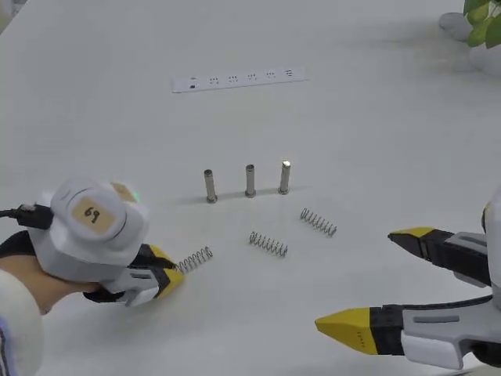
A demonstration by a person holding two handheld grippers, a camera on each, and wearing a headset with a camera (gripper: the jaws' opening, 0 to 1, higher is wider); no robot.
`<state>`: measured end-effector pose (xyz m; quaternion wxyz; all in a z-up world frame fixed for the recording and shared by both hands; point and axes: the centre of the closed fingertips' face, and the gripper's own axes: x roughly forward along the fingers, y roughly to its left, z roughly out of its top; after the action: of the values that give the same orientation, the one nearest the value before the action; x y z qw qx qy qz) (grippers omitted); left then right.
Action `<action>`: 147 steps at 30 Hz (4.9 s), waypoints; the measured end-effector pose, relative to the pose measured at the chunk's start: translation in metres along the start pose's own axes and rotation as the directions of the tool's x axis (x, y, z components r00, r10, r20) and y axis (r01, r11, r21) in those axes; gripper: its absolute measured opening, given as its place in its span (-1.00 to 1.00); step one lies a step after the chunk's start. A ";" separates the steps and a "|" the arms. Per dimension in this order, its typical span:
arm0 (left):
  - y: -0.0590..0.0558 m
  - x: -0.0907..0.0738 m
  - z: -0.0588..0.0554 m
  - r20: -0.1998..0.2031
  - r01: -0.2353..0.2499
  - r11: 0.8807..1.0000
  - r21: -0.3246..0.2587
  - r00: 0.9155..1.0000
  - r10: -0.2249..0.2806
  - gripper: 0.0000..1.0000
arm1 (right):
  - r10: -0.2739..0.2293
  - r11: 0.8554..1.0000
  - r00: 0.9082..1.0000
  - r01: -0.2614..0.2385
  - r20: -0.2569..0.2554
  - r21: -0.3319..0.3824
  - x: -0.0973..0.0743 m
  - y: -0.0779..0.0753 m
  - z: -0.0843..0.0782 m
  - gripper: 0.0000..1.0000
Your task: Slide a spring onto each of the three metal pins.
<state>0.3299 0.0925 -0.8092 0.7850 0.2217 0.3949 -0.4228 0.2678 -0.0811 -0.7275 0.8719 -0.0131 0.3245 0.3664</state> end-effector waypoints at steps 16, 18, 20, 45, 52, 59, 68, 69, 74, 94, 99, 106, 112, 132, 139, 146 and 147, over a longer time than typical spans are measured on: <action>0.000 -0.002 0.000 0.075 -0.023 0.999 -0.032 0.997 0.026 -0.98 | 0.031 0.999 0.998 -0.033 -0.048 -0.038 0.004 0.004 -0.004 0.79; 0.001 -0.002 0.001 0.094 -0.026 0.998 -0.048 0.995 0.031 -0.98 | 0.031 0.999 0.999 -0.032 -0.045 -0.040 0.004 0.004 -0.003 0.80; 0.002 -0.002 0.001 0.103 -0.022 0.998 -0.062 0.994 0.029 -0.98 | 0.036 0.998 0.998 -0.038 -0.047 -0.047 0.004 0.004 -0.003 0.82; 0.005 -0.009 0.000 0.130 -0.042 0.999 -0.019 0.990 0.044 -0.98 | 0.097 0.988 0.991 -0.108 -0.094 -0.112 0.010 0.009 -0.007 0.82; 0.005 -0.015 0.007 0.163 -0.044 0.999 0.007 0.986 0.042 -0.99 | 0.099 0.975 0.987 -0.122 -0.125 -0.186 0.011 -0.003 -0.002 0.82; 0.005 -0.015 0.006 0.172 -0.048 0.999 0.010 0.984 0.046 -0.99 | 0.099 0.967 0.985 -0.128 -0.139 -0.219 0.013 -0.009 0.001 0.81; 0.008 -0.021 0.015 0.254 -0.054 0.998 -0.033 0.965 0.061 -1.00 | 0.107 0.963 0.982 -0.141 -0.156 -0.230 0.013 -0.009 -0.003 0.80; 0.008 -0.021 0.015 0.253 -0.053 0.998 -0.033 0.966 0.059 -1.00 | 0.107 0.962 0.981 -0.143 -0.161 -0.232 0.012 -0.009 -0.003 0.80; 0.008 -0.026 0.019 0.279 -0.051 0.998 -0.036 0.958 0.059 -1.00 | 0.107 0.960 0.981 -0.144 -0.162 -0.240 0.011 -0.009 -0.002 0.80; -0.013 -0.053 0.043 0.385 0.083 0.997 -0.001 0.920 -0.076 -1.00 | 0.181 0.908 0.973 -0.221 -0.142 -0.356 0.013 -0.013 0.043 0.74; -0.020 -0.053 0.044 0.386 0.106 0.994 0.006 0.917 -0.100 -1.00 | 0.217 0.887 0.965 -0.257 -0.145 -0.384 0.016 -0.009 0.051 0.67; -0.028 -0.059 0.054 0.406 0.137 0.990 0.026 0.904 -0.136 -1.00 | 0.259 0.854 0.952 -0.305 -0.163 -0.421 0.021 -0.003 0.058 0.58; -0.034 -0.058 0.053 0.400 0.167 0.985 0.034 0.901 -0.166 -1.00 | 0.283 0.830 0.940 -0.340 -0.191 -0.443 0.025 0.002 0.058 0.55; -0.056 -0.065 0.071 0.449 0.249 0.967 0.059 0.858 -0.249 -1.00 | 0.413 0.704 0.868 -0.496 -0.274 -0.509 0.038 0.036 0.052 0.06; -0.059 -0.068 0.078 0.469 0.260 0.963 0.067 0.844 -0.260 -1.00 | 0.434 0.669 0.854 -0.519 -0.288 -0.532 0.044 0.047 0.050 -0.15; -0.063 -0.069 0.080 0.470 0.269 0.960 0.078 0.839 -0.274 -1.00 | 0.463 0.654 0.838 -0.543 -0.288 -0.527 0.046 0.054 0.052 -0.40; -0.064 -0.070 0.081 0.473 0.276 0.958 0.080 0.835 -0.280 -1.00 | 0.464 0.652 0.837 -0.544 -0.290 -0.527 0.046 0.055 0.051 -0.42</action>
<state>0.2881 0.0363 -0.7057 0.7875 0.0537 0.2145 -0.5753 0.2850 0.0016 -0.7020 0.6636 -0.2163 0.2404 0.6746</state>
